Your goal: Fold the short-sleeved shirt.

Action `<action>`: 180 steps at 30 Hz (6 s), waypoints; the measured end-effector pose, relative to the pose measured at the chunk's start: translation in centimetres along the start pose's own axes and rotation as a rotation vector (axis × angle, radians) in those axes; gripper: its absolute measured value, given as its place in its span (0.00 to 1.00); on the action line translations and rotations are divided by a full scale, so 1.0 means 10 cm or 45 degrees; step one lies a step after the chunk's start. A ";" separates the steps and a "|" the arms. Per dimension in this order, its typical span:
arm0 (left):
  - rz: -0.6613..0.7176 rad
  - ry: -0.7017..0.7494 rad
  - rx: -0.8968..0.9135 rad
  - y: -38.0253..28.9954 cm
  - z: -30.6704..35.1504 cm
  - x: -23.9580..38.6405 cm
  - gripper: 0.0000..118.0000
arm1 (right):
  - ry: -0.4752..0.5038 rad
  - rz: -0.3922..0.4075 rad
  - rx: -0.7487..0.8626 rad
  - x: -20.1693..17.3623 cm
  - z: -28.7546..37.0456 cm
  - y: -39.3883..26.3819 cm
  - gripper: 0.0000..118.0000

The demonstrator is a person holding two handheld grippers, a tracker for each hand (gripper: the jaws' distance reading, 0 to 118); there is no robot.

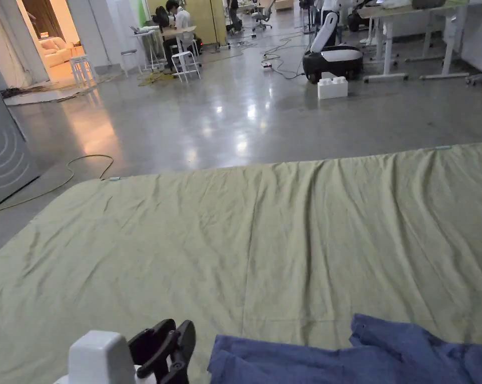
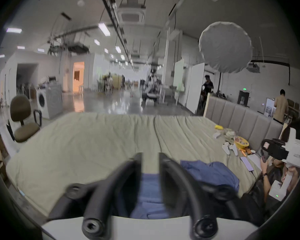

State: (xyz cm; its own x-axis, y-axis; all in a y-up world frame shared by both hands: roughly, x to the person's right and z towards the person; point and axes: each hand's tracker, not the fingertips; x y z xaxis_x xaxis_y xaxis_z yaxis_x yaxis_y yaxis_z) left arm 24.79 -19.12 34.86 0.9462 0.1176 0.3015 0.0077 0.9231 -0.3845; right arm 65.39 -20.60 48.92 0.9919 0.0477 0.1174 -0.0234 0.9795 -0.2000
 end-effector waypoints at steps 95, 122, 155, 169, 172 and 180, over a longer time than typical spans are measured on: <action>-0.001 0.142 0.565 2.92 0.18 -0.63 0.04 | -0.178 0.103 0.385 1.18 -1.43 3.25 0.01; -0.061 0.280 0.457 3.61 -1.83 -0.75 0.03 | -0.343 0.276 0.335 0.89 -3.37 3.62 0.01; 0.308 0.131 -0.142 -1.06 -0.02 -1.03 0.03 | -0.175 -0.178 -0.295 0.68 -0.47 -0.69 0.01; 0.342 0.138 -0.477 -1.77 0.13 -1.13 0.14 | -0.087 -0.106 -0.822 0.88 -0.38 -1.41 0.04; 0.259 0.215 -0.485 -1.72 0.18 -1.21 0.61 | -0.103 -0.082 -0.861 0.99 -0.38 -1.47 0.60; 0.077 0.339 -0.097 -1.06 0.71 -1.06 0.72 | -0.144 -0.057 -0.503 1.11 0.06 -1.03 0.66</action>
State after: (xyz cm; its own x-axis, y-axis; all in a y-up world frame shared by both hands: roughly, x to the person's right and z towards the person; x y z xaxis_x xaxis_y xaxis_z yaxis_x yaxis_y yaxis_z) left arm 12.32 -27.56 41.97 0.9973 0.0621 0.0400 -0.0366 0.8860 -0.4621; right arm 76.57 -30.01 52.86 0.9705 0.0496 0.2361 0.0907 0.8319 -0.5475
